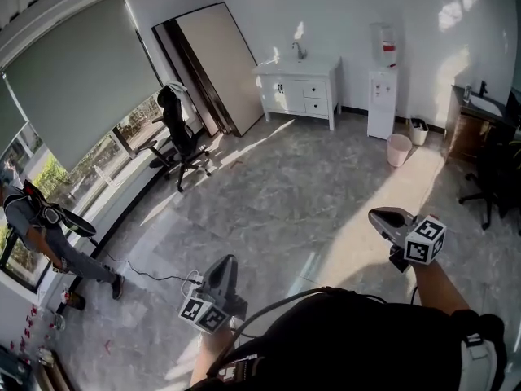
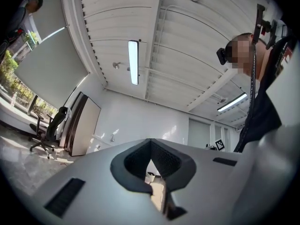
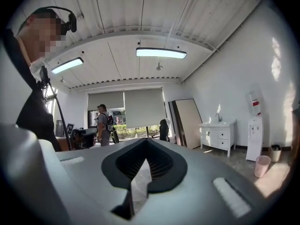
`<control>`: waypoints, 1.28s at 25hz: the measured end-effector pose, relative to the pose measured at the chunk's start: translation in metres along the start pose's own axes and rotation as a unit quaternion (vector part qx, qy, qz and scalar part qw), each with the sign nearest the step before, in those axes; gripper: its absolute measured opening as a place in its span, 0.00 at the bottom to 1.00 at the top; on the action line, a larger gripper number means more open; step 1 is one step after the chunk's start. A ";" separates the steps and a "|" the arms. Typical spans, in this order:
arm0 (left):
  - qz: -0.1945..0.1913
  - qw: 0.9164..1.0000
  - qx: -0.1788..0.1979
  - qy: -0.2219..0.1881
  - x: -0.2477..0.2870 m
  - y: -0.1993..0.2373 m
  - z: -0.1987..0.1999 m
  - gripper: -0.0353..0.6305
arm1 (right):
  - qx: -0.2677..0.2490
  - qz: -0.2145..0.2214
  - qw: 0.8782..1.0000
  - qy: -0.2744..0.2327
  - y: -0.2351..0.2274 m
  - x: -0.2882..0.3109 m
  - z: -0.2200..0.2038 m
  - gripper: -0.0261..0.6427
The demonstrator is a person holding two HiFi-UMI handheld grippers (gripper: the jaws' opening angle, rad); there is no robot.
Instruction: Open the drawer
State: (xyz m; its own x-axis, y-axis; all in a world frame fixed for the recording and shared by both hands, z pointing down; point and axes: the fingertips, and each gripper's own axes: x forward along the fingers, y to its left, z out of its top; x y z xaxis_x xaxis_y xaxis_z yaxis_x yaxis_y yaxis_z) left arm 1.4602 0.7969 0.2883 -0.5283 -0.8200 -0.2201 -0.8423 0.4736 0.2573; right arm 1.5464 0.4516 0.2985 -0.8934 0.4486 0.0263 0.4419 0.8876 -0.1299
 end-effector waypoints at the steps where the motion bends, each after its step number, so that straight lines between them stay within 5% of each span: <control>1: 0.000 1.000 -0.001 -0.001 0.000 0.016 0.006 0.05 | -0.001 0.002 1.000 0.001 0.003 0.017 0.002 0.04; 9: 0.019 1.000 -0.003 -0.009 -0.008 0.120 0.024 0.05 | -0.008 0.023 1.000 0.015 0.011 0.125 -0.002 0.04; 17: 0.062 0.998 -0.003 -0.004 0.019 0.175 0.018 0.05 | 0.022 0.054 0.998 0.019 -0.040 0.204 -0.006 0.04; 27: 0.123 0.991 0.039 -0.033 0.137 0.198 0.020 0.05 | 0.004 0.148 0.989 0.015 -0.172 0.307 0.034 0.04; 32: 0.137 0.988 0.002 -0.067 0.213 0.208 0.019 0.05 | -0.007 0.182 0.983 0.015 -0.232 0.339 0.048 0.04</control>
State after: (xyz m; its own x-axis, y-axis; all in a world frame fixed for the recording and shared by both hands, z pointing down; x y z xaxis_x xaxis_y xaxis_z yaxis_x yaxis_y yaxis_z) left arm 1.1708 0.7272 0.2768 -0.7456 -0.6114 -0.2649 -0.6661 0.6733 0.3209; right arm 1.1371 0.3924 0.2898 -0.6731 0.7395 0.0095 0.7331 0.6689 -0.1231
